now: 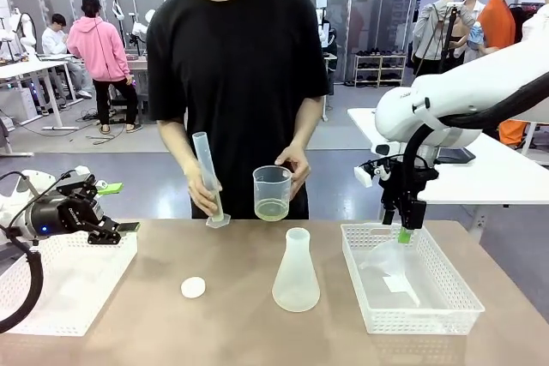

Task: Prepare the solutions needed for the experiment.
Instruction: Pick up the Plastic Funnel and insert it into the Big flask.

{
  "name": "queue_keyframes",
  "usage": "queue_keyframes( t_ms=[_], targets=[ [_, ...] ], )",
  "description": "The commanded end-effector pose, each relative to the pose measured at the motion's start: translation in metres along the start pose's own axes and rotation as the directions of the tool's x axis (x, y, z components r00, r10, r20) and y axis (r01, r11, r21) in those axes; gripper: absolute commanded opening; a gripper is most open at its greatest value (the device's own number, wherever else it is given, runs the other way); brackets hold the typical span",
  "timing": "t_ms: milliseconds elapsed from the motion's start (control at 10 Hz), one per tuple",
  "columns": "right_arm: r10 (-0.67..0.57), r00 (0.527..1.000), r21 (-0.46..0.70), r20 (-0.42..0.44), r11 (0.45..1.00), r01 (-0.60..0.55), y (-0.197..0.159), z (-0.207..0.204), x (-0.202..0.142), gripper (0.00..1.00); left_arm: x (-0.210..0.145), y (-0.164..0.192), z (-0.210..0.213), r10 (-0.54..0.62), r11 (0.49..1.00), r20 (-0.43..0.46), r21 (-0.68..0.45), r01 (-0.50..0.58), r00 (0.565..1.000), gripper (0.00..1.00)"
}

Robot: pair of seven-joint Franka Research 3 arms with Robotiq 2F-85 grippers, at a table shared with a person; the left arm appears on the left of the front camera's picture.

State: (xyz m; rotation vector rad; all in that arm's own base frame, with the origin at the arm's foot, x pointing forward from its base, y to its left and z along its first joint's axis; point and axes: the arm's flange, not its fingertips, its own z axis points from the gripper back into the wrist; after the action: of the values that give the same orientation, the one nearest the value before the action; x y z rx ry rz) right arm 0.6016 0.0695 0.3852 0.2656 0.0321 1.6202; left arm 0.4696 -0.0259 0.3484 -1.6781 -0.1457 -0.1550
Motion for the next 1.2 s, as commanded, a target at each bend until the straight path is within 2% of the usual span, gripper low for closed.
queue_keyframes(
  t_ms=[0, 300, 900, 1000, 1100],
  targets=[
    [0.027, 1.0, 0.082, -0.014, 0.996, -0.026, -0.017, 0.001, 0.001, 1.0, 0.001, 0.0, -0.001, -0.005, 1.0, 0.011, -0.009, 0.005, 1.0, 1.0],
    [0.098, 0.995, 0.181, 0.0, 0.979, -0.096, -0.027, -0.012, 0.001, 1.0, 0.001, 0.0, -0.001, -0.005, 1.0, 0.011, -0.009, 0.005, 1.0, 1.0],
    [0.184, 0.981, 0.294, -0.066, 0.943, -0.157, -0.05, -0.034, 0.0, 1.0, 0.001, 0.0, -0.001, -0.005, 1.0, 0.011, -0.009, 0.005, 1.0, 1.0],
    [0.19, 0.98, 0.298, -0.066, 0.941, -0.162, -0.052, -0.034, 0.002, 0.96, 0.001, 0.0, -0.001, -0.005, 1.0, 0.011, -0.009, 0.005, 1.0, 1.0],
    [0.196, 0.979, 0.289, -0.063, 0.942, -0.17, -0.054, -0.035, 0.002, 0.81, 0.001, 0.0, -0.001, -0.005, 1.0, 0.011, -0.009, 0.005, 1.0, 1.0]
  ],
)
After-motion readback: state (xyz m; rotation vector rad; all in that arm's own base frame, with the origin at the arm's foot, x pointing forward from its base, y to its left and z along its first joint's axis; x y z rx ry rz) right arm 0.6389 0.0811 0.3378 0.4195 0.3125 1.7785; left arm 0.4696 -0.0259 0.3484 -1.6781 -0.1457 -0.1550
